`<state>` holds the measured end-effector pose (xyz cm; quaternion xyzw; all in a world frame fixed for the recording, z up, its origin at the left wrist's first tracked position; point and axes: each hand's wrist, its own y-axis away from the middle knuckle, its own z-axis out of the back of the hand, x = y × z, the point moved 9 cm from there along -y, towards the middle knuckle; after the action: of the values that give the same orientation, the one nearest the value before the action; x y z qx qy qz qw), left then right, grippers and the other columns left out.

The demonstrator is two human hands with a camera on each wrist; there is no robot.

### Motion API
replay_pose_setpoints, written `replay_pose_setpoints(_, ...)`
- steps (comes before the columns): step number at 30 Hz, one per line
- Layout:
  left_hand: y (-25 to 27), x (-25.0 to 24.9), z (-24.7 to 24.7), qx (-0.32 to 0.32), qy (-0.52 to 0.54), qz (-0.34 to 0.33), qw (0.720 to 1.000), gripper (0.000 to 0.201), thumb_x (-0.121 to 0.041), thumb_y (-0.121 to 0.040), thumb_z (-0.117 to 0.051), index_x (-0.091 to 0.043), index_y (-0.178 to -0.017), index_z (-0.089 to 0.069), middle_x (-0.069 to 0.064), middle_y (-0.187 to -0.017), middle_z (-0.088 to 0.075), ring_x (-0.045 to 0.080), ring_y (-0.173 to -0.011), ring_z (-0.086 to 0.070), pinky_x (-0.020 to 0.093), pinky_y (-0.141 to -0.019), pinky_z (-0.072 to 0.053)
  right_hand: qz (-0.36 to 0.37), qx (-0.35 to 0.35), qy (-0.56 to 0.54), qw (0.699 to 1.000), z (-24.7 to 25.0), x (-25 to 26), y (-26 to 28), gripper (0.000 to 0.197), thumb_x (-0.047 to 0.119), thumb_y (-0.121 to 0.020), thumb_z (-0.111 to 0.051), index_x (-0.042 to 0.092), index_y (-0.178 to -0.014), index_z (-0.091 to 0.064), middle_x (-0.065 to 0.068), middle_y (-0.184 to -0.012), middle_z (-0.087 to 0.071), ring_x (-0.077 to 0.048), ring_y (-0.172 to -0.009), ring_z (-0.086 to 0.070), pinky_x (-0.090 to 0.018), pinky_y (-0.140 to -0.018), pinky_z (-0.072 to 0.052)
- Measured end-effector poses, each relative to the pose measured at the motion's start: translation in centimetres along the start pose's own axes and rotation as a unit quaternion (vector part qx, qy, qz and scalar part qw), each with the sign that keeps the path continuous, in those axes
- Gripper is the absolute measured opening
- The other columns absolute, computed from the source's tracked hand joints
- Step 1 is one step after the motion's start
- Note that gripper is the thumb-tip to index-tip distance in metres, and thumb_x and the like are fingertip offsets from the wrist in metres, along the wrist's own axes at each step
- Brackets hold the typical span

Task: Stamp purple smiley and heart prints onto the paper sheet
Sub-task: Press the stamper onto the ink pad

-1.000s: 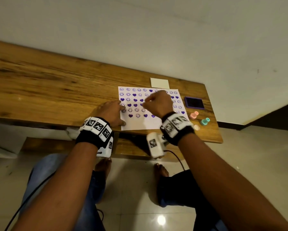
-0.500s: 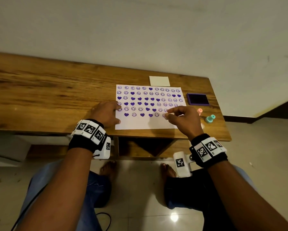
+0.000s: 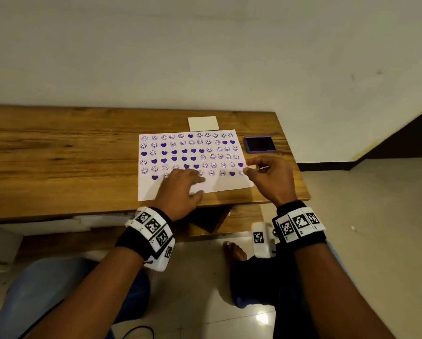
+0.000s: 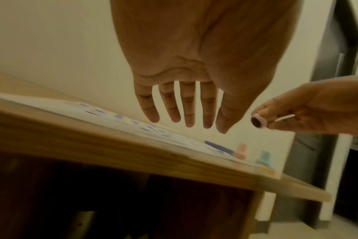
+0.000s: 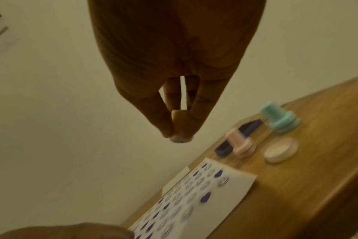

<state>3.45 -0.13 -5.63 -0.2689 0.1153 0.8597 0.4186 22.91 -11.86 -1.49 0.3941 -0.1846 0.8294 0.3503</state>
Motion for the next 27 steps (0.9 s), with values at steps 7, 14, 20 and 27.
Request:
replay_pose_setpoints(7,-3.7,-7.9,-5.5,0.022,0.016,-0.037,0.999,0.036,-0.026,-0.087,-0.063,-0.02,-0.122,-0.062,-0.001,-0.122,-0.06,0.02,-0.115,-0.047,0.025,-0.094,-0.033,-0.066,-0.035,-0.001,0.997,5.6,-5.5,-1.3,0.021,0.016,-0.075,-0.082,0.024,-0.093,-0.077,0.011,-0.086,-0.068,-0.015,-0.087,-0.068,-0.04,-0.087,-0.057)
replay_pose_setpoints(14,-7.9,-11.1,-8.3,0.041,-0.069,-0.03,0.996,0.048,-0.039,-0.079,-0.066,-0.024,-0.125,-0.061,0.0,-0.124,-0.057,0.023,-0.115,-0.044,0.039,-0.092,-0.044,-0.039,0.008,0.063,0.997,4.7,-6.3,-1.6,0.025,0.014,-0.077,-0.08,0.02,-0.1,-0.075,0.006,-0.095,-0.07,-0.009,-0.088,-0.062,-0.025,-0.084,-0.05)
replay_pose_setpoints(20,-7.1,-10.4,-10.1,0.063,-0.133,-0.028,0.989,0.045,-0.039,-0.085,-0.059,-0.024,-0.127,-0.059,-0.001,-0.134,-0.05,0.024,-0.121,-0.043,0.043,-0.096,-0.042,-0.038,0.046,0.098,0.993,3.6,-7.0,-1.6,0.027,0.018,-0.082,-0.078,0.018,-0.108,-0.074,0.003,-0.102,-0.071,-0.007,-0.089,-0.058,-0.02,-0.078,-0.042)
replay_pose_setpoints(27,-6.6,-10.4,-10.2,0.058,-0.146,-0.034,0.987,0.041,-0.038,-0.088,-0.054,-0.026,-0.128,-0.057,-0.003,-0.139,-0.048,0.024,-0.122,-0.044,0.042,-0.098,-0.04,-0.034,0.035,0.109,0.993,2.8,-6.7,-1.8,0.022,0.015,-0.082,-0.077,0.018,-0.104,-0.075,0.003,-0.097,-0.072,-0.007,-0.085,-0.058,-0.019,-0.076,-0.041)
